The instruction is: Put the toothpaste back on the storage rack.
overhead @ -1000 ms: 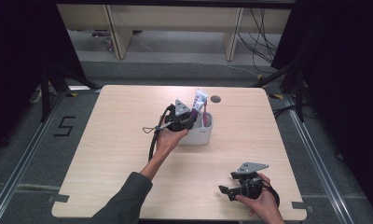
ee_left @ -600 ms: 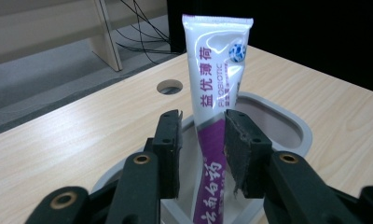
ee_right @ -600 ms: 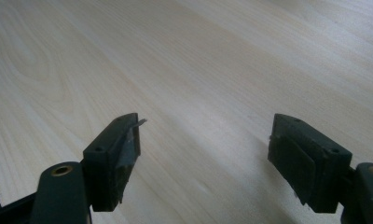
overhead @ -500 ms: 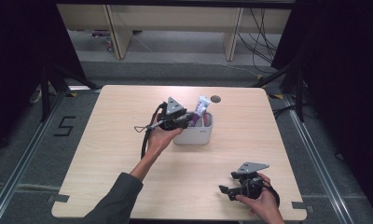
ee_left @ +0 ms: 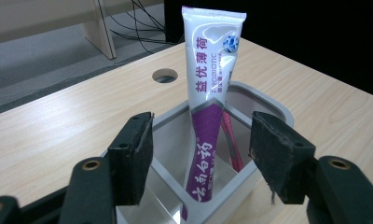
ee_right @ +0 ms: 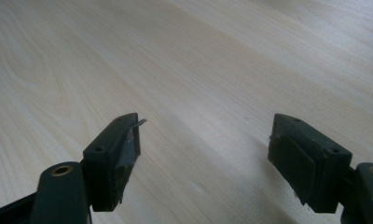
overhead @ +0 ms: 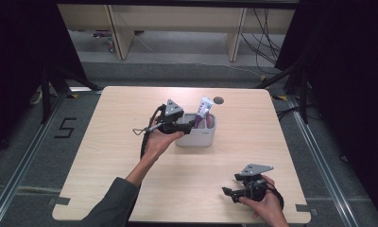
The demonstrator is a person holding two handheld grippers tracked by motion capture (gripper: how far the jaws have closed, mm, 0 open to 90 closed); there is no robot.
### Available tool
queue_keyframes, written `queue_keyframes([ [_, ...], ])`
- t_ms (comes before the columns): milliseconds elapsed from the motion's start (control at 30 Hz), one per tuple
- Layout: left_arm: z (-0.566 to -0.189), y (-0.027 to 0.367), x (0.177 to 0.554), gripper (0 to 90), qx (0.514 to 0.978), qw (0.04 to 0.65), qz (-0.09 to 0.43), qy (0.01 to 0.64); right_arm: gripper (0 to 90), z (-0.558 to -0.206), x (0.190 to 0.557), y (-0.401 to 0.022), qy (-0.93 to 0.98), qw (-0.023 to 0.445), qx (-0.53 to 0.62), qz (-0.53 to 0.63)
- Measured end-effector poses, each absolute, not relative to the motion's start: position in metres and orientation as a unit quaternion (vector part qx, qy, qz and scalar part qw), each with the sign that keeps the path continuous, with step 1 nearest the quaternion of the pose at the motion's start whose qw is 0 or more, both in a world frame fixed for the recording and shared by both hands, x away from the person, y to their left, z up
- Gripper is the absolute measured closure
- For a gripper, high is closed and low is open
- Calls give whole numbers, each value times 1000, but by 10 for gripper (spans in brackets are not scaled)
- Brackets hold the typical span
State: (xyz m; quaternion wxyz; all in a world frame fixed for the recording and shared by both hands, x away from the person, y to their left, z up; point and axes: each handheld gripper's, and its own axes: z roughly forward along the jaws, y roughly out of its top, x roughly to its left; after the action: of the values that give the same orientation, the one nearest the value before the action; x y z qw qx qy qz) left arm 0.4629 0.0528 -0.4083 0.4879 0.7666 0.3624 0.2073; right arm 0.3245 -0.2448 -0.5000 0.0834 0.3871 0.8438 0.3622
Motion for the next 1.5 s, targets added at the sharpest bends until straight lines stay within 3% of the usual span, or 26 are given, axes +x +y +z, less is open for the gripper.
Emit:
queue_keyframes([
  [1500, -429, 106, 419, 271, 749, 503, 177, 393, 259, -501, 326, -243, 842, 91, 385, 367],
])
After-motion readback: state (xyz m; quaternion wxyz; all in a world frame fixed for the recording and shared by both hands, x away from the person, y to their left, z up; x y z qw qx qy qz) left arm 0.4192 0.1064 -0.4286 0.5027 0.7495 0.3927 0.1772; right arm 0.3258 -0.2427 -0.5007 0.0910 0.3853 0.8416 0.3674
